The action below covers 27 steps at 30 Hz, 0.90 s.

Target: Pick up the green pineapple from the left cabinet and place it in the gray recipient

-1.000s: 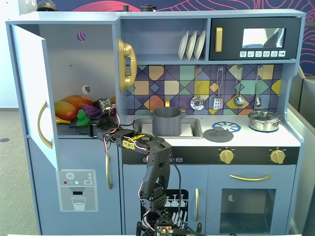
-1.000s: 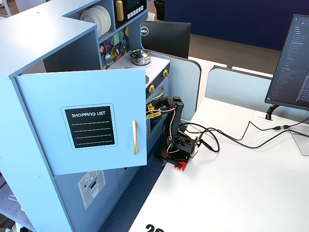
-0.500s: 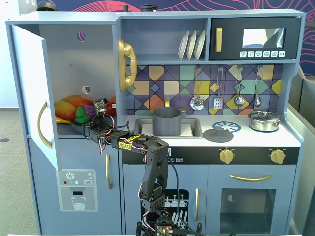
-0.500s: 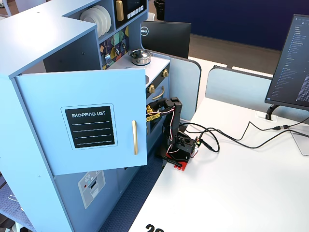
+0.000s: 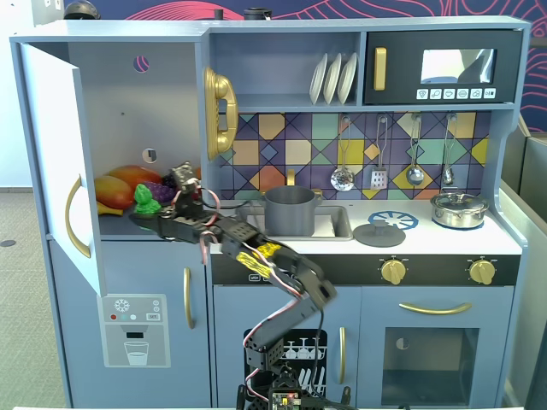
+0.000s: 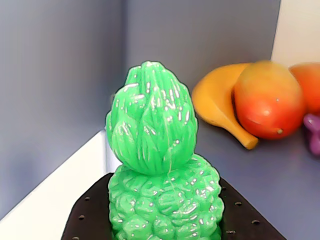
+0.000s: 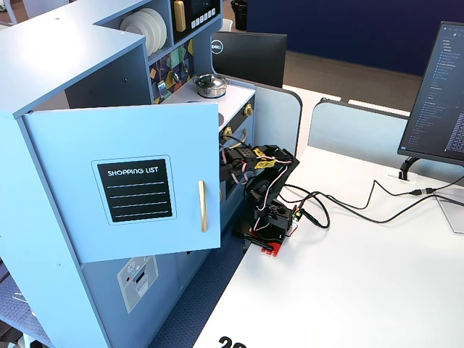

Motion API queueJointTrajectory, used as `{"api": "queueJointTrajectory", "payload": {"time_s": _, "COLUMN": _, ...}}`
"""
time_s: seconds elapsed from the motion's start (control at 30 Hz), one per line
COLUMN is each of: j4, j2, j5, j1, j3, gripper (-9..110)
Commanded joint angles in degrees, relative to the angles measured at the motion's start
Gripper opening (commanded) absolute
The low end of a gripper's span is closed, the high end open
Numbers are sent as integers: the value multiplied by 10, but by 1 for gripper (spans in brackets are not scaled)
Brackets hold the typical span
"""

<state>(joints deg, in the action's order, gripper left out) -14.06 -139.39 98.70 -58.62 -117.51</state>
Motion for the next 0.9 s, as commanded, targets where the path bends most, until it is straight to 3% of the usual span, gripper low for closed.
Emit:
{"api": "queueJointTrajectory", "payload": {"time_s": 0.0, "j4": -39, "j2": -134, "j5": 19, "j1": -22, "j3": -24, "gripper": 0}}
{"api": "queueJointTrajectory", "payload": {"time_s": 0.13, "j4": -76, "j2": -198, "j5": 37, "j1": 13, "j3": -33, "gripper": 0}}
{"api": "queueJointTrajectory", "payload": {"time_s": 0.4, "j4": -128, "j2": -215, "j5": 11, "j1": 208, "j3": 39, "gripper": 0}}
{"api": "queueJointTrajectory", "payload": {"time_s": 0.6, "j4": -129, "j2": -210, "j5": -9, "j1": 344, "j3": 62, "gripper": 0}}
{"api": "queueJointTrajectory", "payload": {"time_s": 0.87, "j4": -80, "j2": -149, "j5": -61, "j1": 446, "j3": 85, "gripper": 0}}
